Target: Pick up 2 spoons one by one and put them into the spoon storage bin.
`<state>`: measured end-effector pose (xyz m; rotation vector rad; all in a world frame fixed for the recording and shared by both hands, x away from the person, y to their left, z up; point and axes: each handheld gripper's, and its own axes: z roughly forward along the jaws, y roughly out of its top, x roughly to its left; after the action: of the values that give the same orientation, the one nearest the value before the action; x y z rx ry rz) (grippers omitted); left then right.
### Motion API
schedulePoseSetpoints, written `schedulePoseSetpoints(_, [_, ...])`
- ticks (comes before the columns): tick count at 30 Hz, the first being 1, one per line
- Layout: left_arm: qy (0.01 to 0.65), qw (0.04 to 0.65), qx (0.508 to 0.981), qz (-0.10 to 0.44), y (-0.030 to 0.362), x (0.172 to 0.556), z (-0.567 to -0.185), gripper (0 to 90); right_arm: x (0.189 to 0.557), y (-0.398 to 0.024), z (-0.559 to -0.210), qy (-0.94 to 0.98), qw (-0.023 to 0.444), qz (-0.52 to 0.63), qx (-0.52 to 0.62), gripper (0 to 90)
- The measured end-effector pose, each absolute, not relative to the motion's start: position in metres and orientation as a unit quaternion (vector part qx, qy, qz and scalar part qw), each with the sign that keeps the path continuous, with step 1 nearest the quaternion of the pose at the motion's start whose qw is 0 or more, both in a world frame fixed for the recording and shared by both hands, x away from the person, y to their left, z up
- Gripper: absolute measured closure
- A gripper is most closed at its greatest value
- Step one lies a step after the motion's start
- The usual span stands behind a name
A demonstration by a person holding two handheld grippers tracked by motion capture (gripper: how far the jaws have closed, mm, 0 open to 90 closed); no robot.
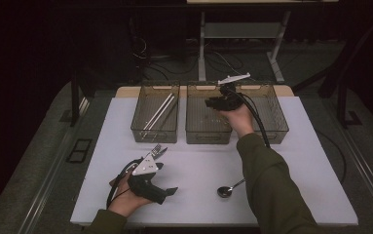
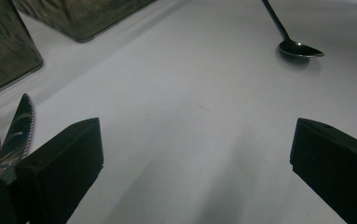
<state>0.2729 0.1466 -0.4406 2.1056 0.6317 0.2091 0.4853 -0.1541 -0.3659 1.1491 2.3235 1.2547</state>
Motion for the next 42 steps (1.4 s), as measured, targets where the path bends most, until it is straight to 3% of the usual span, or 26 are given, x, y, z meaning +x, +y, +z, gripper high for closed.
schedulePoseSetpoints(2, [0.256,0.451,0.851,0.084,0.147,0.273,-0.441,0.9,0.486,-0.153,-0.368,0.797,0.134,0.435,0.396,54.7])
schedulePoseSetpoints(7, [0.255,0.45,0.852,0.085,0.147,0.272,-0.44,0.9,0.483,-0.152,-0.367,0.795,0.127,0.443,0.394,40.8])
schedulePoseSetpoints(16, [0.255,0.448,0.853,0.087,0.147,0.273,-0.44,1.0,0.468,-0.159,-0.362,0.796,0.109,0.458,0.381,37.7])
schedulePoseSetpoints(23, [0.256,0.444,0.854,0.089,0.147,0.273,-0.441,0.9,0.443,-0.172,-0.357,0.798,0.111,0.465,0.366,50.2])
schedulePoseSetpoints(38, [0.261,0.442,0.853,0.091,0.148,0.273,-0.441,0.9,0.397,-0.207,-0.367,0.839,0.089,0.429,0.321,89.3])
schedulePoseSetpoints(42, [0.263,0.442,0.852,0.092,0.148,0.273,-0.441,0.9,0.385,-0.215,-0.373,0.845,0.083,0.426,0.312,89.7])
